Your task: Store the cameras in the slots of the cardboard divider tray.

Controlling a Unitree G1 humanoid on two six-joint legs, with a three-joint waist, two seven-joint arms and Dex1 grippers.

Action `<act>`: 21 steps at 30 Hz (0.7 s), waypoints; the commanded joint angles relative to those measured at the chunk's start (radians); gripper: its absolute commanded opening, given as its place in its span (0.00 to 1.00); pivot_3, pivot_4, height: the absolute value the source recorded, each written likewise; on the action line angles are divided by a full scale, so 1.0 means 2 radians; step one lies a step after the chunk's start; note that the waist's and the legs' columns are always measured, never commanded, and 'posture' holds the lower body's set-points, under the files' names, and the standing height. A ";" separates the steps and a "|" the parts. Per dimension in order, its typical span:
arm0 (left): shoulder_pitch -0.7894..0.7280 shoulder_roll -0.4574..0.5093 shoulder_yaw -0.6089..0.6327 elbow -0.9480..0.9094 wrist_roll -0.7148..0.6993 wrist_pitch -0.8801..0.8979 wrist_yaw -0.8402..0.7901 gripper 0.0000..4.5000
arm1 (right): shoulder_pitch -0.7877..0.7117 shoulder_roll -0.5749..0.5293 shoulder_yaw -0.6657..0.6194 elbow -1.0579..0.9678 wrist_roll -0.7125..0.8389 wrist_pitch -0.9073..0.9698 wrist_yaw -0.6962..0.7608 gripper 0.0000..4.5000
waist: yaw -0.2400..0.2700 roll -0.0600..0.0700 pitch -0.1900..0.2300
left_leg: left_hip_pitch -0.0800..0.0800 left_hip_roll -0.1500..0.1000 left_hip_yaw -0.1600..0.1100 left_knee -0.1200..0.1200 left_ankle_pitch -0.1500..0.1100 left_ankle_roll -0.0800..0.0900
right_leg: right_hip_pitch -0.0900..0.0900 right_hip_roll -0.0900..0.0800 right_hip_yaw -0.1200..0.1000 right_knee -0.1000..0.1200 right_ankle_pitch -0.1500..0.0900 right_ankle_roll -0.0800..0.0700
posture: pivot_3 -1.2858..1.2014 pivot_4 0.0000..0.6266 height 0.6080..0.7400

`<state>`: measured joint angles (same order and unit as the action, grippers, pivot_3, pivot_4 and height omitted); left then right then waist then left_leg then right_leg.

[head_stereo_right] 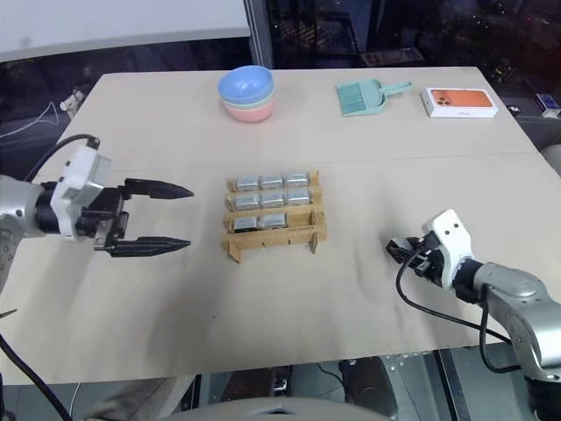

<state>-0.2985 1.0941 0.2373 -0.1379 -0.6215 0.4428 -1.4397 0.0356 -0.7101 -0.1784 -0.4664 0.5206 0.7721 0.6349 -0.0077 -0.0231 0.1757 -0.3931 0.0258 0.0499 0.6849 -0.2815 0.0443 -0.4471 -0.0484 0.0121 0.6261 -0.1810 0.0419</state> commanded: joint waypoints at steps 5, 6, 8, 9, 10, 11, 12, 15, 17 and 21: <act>-0.001 0.002 0.029 0.001 -0.012 -0.009 -0.004 1.00 | -0.084 -0.019 0.012 -0.023 0.021 -0.048 0.069 0.17 | -0.002 0.000 0.000 | 0.000 0.000 0.000 0.000 0.000 0.000 | 0.000 0.000 0.000 0.000 0.000 0.000 | 0.52 0.24 1.00; -0.001 0.002 0.029 0.001 -0.012 -0.009 -0.004 1.00 | -0.105 -0.023 0.029 -0.017 0.009 -0.067 0.086 0.17 | -0.003 0.000 0.000 | 0.000 0.000 0.000 0.000 0.000 0.000 | 0.000 0.000 0.000 0.000 0.000 0.000 | 0.52 0.24 1.00; -0.001 0.000 0.028 0.000 -0.013 -0.009 -0.002 1.00 | -0.148 -0.029 0.066 0.008 -0.016 -0.108 0.123 0.17 | -0.004 0.000 0.000 | 0.000 0.000 0.000 0.000 0.000 0.000 | 0.000 0.000 0.000 0.000 0.000 0.000 | 0.52 0.24 1.00; -0.002 -0.002 0.027 -0.001 -0.014 -0.008 0.000 1.00 | -0.169 -0.025 0.082 0.026 -0.025 -0.133 0.143 0.17 | -0.004 0.000 0.000 | 0.000 0.000 0.000 0.000 0.000 0.000 | 0.000 0.000 0.000 0.000 0.000 0.000 | 0.52 0.24 1.00; -0.002 -0.004 0.027 -0.002 -0.015 -0.008 0.001 1.00 | -0.195 -0.018 0.099 0.050 -0.036 -0.157 0.161 0.17 | -0.003 0.000 0.000 | 0.000 0.000 0.000 0.000 0.000 0.000 | 0.000 0.000 0.000 0.000 0.000 0.000 | 0.52 0.24 1.00; -0.001 -0.006 0.028 -0.004 -0.015 -0.008 0.002 1.00 | -0.222 -0.008 0.118 0.076 -0.045 -0.180 0.179 0.17 | -0.003 0.000 0.000 | 0.000 0.000 0.000 0.000 0.000 0.000 | 0.000 0.000 0.000 0.000 0.001 0.001 | 0.52 0.24 1.00; -0.001 -0.008 0.030 -0.006 -0.017 -0.007 0.004 1.00 | -0.245 0.002 0.133 0.101 -0.051 -0.202 0.200 0.17 | -0.003 0.000 0.000 | -0.001 0.000 0.000 0.000 0.000 0.000 | 0.000 0.000 -0.001 0.000 0.001 0.001 | 0.52 0.24 1.00; 0.005 -0.009 0.039 -0.017 -0.023 -0.001 0.009 1.00 | -0.293 0.027 0.170 0.174 -0.076 -0.283 0.262 0.17 | -0.002 0.000 0.000 | -0.001 0.000 0.000 0.000 0.000 0.000 | 0.000 0.000 -0.001 0.000 0.002 0.000 | 0.52 0.24 1.00; 0.012 -0.008 0.046 -0.024 -0.027 0.002 0.011 1.00 | -0.327 0.040 0.197 0.223 -0.097 -0.317 0.298 0.17 | -0.002 0.000 0.000 | -0.002 0.000 0.000 0.001 0.000 0.000 | -0.001 0.000 -0.002 0.000 0.002 0.000 | 0.52 0.24 1.00; 0.029 -0.008 0.054 -0.032 -0.026 0.002 0.018 1.00 | -0.388 0.074 0.230 0.311 -0.133 -0.387 0.340 0.17 | -0.003 0.000 0.000 | -0.002 0.000 0.000 0.001 0.000 0.000 | -0.001 0.000 -0.002 0.000 0.002 0.000 | 0.52 0.24 1.00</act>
<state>-0.2452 1.0718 0.3104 -0.1673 -0.6613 0.4502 -1.4100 -0.7013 -0.5702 0.2777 0.1280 0.2763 0.0712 1.2878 -0.0137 -0.0235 0.1766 -0.3967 0.0262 0.0499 0.6863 -0.2813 0.0441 -0.4485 -0.0480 0.0089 0.6255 -0.1763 0.0417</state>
